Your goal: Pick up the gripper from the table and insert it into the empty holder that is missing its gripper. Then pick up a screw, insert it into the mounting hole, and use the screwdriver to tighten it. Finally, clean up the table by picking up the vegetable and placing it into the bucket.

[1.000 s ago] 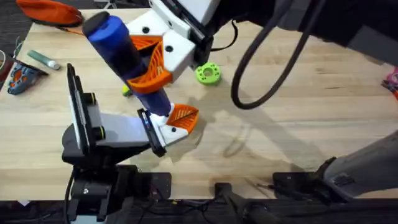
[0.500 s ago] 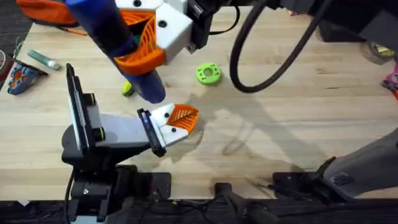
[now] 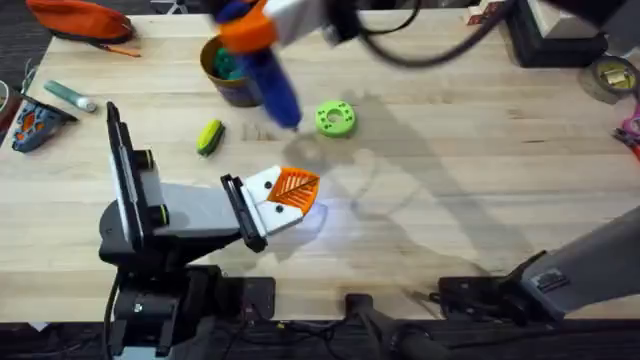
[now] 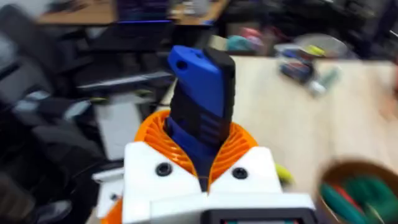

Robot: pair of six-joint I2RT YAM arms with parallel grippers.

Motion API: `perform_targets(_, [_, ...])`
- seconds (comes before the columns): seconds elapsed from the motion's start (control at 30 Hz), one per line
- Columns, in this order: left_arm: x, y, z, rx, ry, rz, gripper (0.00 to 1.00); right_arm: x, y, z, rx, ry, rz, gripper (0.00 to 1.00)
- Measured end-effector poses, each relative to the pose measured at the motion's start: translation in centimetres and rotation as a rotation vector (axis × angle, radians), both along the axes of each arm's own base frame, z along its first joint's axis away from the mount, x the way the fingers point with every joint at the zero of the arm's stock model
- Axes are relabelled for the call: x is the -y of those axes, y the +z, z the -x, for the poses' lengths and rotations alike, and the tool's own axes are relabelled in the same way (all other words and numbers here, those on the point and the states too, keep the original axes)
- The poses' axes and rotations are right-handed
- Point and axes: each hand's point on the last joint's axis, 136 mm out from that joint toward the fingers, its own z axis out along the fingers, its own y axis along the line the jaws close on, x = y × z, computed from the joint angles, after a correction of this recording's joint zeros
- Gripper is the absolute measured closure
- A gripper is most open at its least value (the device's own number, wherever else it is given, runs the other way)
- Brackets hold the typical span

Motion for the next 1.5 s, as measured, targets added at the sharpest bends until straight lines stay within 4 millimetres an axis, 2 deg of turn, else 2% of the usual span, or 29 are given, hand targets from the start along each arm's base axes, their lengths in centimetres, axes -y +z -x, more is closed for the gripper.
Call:
perform_targets(0.17, [0.0,0.0,0.0,0.0,0.0,0.0,0.986,4.0,-1.9,-5.8,-0.076,-0.249,0.121,0.994])
perform_targets(0.27, [0.0,0.0,0.0,0.0,0.0,0.0,0.986,6.4,-3.5,-8.2,-0.114,-0.392,0.228,0.994])
perform_targets(0.47, [0.0,0.0,0.0,0.0,0.0,0.0,0.986,11.8,-5.4,-11.1,-0.112,-0.605,0.423,0.994])
perform_targets(0.63, [0.0,0.0,0.0,0.0,0.0,0.0,0.986,18.1,-6.6,-13.7,-0.062,-0.785,0.582,0.994])
perform_targets(0.77, [0.0,0.0,0.0,0.0,0.0,0.0,0.986,22.6,-8.6,-14.2,-0.036,-0.879,0.749,0.994])
perform_targets(0.87, [0.0,0.0,0.0,0.0,0.0,0.0,0.986,24.6,-9.7,-13.9,0.02,-0.882,0.868,0.994])
perform_targets(1.07, [0.0,0.0,0.0,0.0,0.0,0.0,0.986,26.4,-11.6,-14.4,0.227,-0.771,1.015,0.994])
perform_targets(1.2, [0.0,0.0,0.0,0.0,0.0,0.0,0.986,27.2,-14.8,-15.4,0.31,-0.642,1.108,0.994])
perform_targets(1.37, [0.0,0.0,0.0,0.0,0.0,0.0,0.986,28.8,-19.8,-16.4,0.37,-0.479,1.248,0.994])
perform_targets(1.5, [0.0,0.0,0.0,0.0,0.0,0.0,0.986,30.2,-22.5,-16.6,0.392,-0.387,1.334,0.994])
